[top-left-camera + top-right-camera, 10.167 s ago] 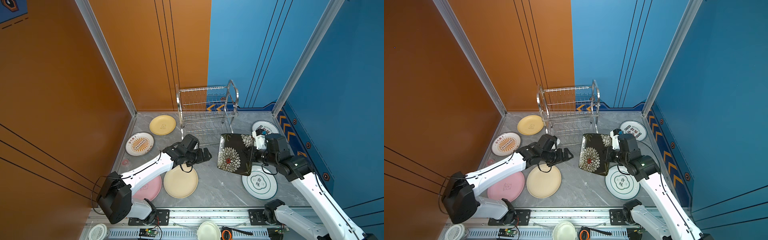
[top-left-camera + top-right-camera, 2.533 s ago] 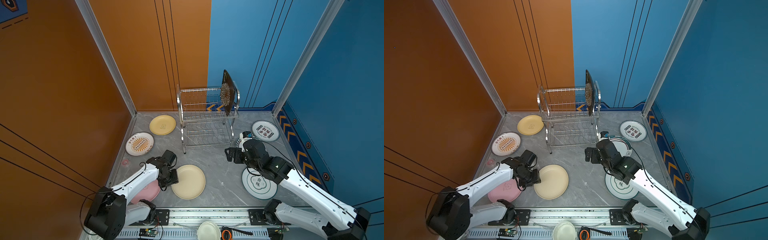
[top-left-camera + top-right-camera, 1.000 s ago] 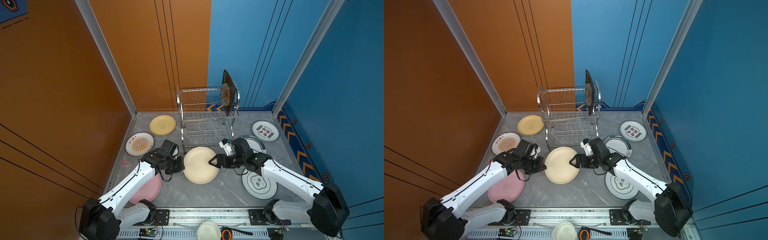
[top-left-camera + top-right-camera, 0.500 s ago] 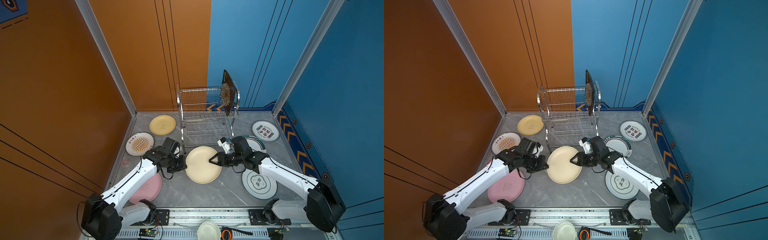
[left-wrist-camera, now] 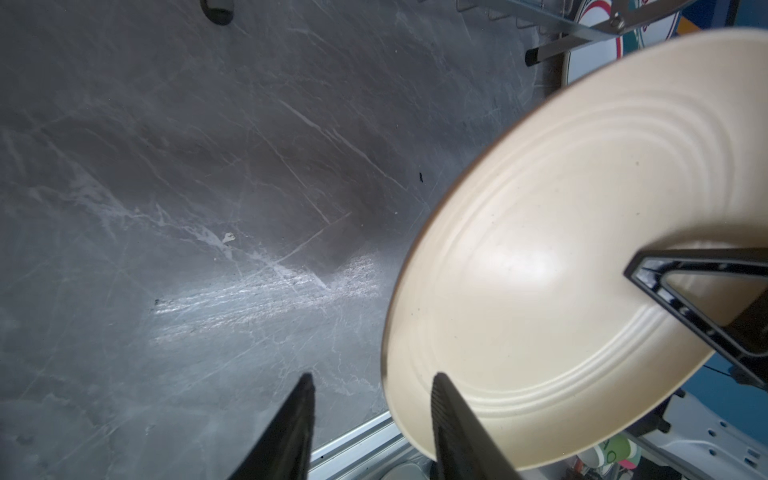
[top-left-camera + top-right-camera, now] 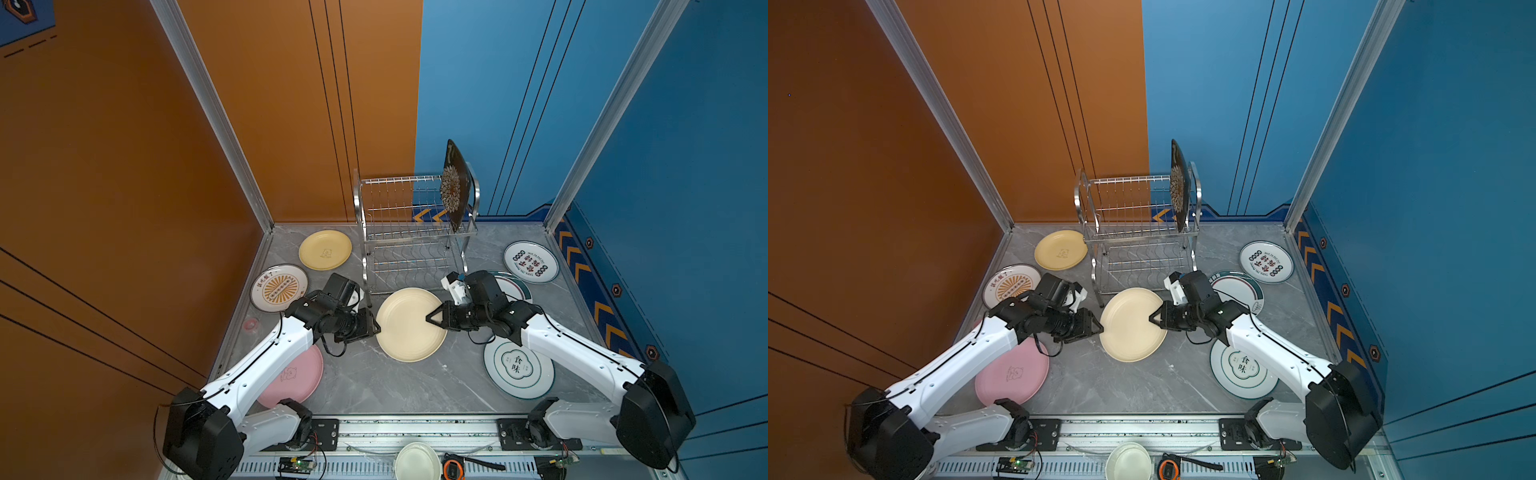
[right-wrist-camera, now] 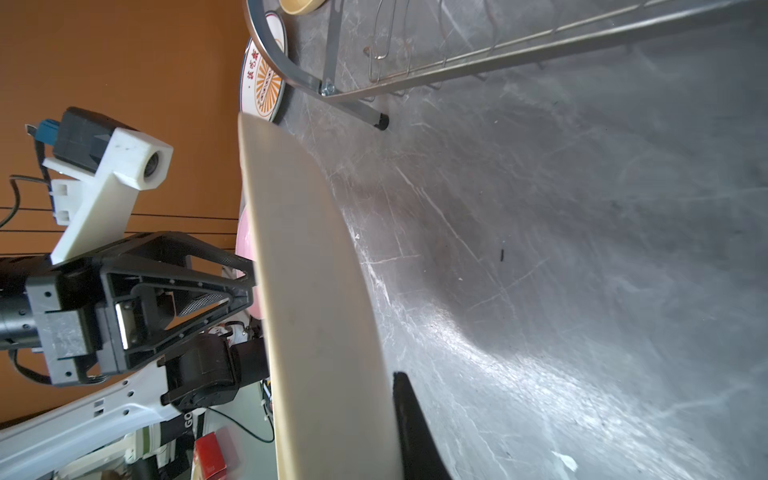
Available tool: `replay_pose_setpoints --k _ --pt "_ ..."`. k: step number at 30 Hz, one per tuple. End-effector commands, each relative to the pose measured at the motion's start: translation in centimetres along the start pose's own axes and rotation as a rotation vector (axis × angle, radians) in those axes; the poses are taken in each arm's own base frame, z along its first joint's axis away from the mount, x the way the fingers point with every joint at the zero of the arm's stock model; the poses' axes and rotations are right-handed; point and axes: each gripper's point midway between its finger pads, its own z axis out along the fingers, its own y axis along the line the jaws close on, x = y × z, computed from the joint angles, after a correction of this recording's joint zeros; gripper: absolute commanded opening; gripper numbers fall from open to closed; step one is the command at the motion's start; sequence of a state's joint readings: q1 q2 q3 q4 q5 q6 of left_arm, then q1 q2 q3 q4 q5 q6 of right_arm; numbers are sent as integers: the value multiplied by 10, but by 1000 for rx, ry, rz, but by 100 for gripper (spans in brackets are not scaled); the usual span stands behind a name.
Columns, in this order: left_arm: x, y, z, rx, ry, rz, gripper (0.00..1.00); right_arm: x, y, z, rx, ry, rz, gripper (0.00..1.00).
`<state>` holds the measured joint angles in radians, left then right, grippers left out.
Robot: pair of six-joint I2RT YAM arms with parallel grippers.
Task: Load the plates into the dish rack
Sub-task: 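Tilt the cream plate upright between both grippers, then open the left gripper, then carry the upright cream plate with the right gripper to the rack beside the black plate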
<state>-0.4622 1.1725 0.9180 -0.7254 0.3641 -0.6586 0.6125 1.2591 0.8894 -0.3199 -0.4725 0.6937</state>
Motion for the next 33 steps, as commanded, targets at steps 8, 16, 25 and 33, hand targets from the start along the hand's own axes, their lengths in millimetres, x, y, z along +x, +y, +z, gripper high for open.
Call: replay_pose_setpoints --k 8,16,25,33 --pt "-23 3 -16 10 -69 -19 70 -43 11 -98 298 -294 -114 0" --pt "-35 0 -10 38 -65 -14 82 -76 56 -164 392 -474 -204 0" --pt "-42 -5 -4 73 -79 -19 92 -135 115 -226 597 -698 -359 0" --pt "-42 -5 -5 83 -94 -25 98 -194 163 -235 836 -876 -514 0"
